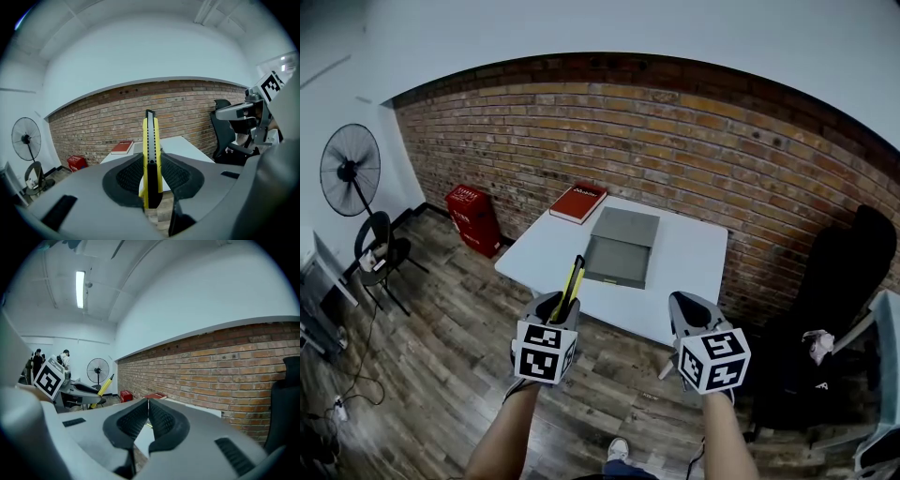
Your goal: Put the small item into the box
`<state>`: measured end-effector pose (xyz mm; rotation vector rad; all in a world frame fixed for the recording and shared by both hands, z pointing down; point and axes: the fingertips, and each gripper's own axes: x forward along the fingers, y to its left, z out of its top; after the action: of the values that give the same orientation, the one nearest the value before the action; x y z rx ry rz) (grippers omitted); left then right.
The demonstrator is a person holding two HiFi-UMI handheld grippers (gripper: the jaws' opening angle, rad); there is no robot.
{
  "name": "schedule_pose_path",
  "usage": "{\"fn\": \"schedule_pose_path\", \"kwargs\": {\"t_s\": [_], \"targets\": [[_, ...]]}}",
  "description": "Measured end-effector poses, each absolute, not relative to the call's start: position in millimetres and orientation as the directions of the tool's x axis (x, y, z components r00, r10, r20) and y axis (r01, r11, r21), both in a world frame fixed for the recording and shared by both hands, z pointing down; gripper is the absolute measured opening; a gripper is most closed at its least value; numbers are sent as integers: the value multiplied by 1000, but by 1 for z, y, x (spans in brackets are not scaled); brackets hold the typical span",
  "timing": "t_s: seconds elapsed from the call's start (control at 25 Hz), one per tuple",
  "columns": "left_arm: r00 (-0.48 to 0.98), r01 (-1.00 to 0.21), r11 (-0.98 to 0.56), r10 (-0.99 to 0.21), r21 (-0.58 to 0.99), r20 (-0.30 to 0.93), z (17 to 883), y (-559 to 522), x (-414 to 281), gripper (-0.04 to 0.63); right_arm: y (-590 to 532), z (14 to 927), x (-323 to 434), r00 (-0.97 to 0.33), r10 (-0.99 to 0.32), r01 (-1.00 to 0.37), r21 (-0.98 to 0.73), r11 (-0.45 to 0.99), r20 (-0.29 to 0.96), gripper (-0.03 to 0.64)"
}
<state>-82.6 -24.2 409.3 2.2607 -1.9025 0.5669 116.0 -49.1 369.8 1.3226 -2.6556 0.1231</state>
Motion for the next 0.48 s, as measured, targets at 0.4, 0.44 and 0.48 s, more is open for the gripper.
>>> {"fn": "schedule_pose_path", "kwargs": {"t_s": [0.4,0.44,0.48], "targets": [[107,-974,-172,-924,-149,368,408,-76,-70,130,-106,368,129,-611,-770,-783,2,621,183,21],[104,-974,-169,-924,-149,368,407,-79,-69,130,-109,367,130,-614,-768,-781,3,625,182,21],[103,-975,-167,-924,-148,368,407,-81,-68,130,-112,366,131,-616,-767,-779,5,627,180,21]]}}
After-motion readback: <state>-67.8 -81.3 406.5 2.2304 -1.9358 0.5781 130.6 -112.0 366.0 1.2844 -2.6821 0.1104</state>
